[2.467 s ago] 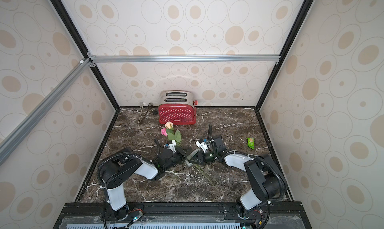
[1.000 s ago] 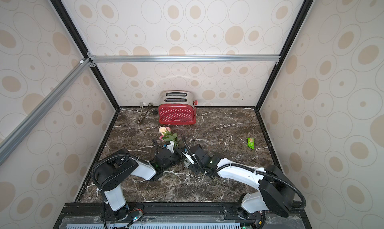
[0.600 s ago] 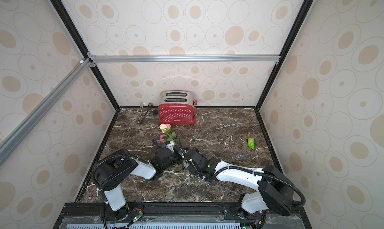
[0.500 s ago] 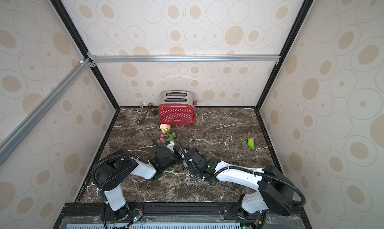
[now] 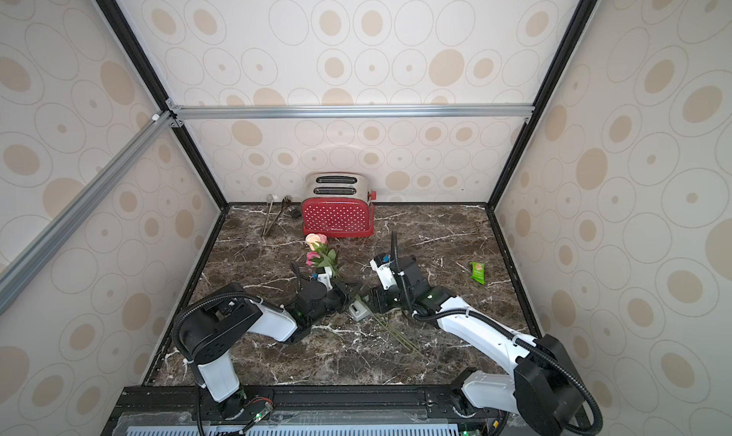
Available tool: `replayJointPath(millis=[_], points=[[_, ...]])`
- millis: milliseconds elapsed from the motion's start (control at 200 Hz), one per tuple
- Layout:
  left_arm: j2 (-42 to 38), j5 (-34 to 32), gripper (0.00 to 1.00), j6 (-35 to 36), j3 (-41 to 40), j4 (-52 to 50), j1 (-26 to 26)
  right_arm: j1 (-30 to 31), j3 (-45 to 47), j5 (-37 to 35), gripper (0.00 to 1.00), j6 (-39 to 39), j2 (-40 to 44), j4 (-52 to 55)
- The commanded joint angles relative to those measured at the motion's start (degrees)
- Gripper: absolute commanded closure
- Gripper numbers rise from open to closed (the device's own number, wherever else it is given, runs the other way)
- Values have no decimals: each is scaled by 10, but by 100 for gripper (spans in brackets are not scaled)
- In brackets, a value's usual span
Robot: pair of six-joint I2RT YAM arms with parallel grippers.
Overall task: Wrap bouquets with tape
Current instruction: Wrap the tape around the bouquet.
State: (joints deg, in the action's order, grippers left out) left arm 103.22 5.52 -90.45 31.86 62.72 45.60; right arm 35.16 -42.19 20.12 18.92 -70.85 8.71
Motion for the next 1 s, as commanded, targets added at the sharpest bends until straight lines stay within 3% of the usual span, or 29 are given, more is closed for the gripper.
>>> replayJointPath(millis=[0,455,635,785,860,996], points=[[-13,1,100,17,3,22,-5,-20,14,141,38,72,-28,-31],[-17,2,100,22,-2,42,-6,-60,26,263,54,141,-142,-116],[-18,3,100,24,0,42,-6,-70,27,290,75,148,-161,-130],[-17,4,100,23,-1,41,-6,-70,28,290,100,140,-162,-130],[-17,4,100,22,1,35,-6,-70,27,279,100,127,-159,-122],[-17,12,69,15,7,21,-6,-64,19,230,100,83,-135,-78]])
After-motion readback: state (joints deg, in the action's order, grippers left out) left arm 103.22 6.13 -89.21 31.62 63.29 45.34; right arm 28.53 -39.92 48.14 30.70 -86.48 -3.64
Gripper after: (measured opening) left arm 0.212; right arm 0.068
